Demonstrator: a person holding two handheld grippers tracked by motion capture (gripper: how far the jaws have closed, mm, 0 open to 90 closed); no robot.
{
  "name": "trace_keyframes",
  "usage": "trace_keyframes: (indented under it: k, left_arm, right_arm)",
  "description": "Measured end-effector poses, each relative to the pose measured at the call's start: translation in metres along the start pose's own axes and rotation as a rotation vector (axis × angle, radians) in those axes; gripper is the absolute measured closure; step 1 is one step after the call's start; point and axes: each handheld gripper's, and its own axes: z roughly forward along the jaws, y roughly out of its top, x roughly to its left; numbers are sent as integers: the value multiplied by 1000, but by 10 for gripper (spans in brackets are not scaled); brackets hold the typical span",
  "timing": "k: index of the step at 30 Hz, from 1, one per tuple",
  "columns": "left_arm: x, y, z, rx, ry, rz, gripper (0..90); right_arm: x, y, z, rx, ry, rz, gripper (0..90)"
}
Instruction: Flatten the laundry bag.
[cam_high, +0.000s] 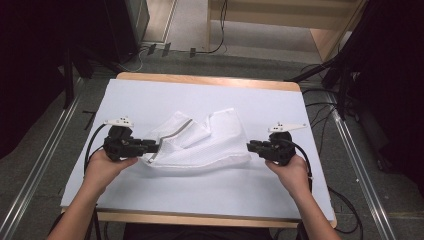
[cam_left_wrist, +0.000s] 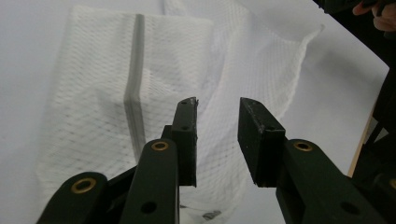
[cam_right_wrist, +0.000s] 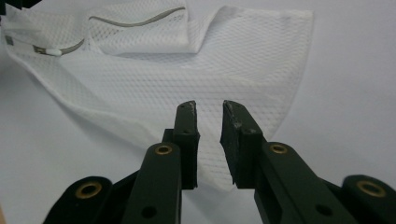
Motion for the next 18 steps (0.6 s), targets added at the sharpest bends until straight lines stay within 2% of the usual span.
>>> trace_keyframes:
  k: [2, 5, 10, 16, 18]
  left_arm:
    - [5, 6, -1, 5, -1, -9, 679]
    - [13, 15, -2, 19, 26, -11, 664]
    - [31, 30, -4, 1, 31, -23, 657]
    - [60, 36, 14, 31, 46, -45, 659]
    - [68, 37, 20, 39, 44, -64, 659]
  right_arm:
    - [-3, 4, 2, -2, -7, 0, 772]
    - [-7, 9, 8, 2, -13, -4, 763]
    - [-14, 17, 22, 17, -19, -6, 748]
    - [-28, 25, 40, 39, -36, 3, 741]
    - [-31, 26, 45, 45, -43, 14, 736]
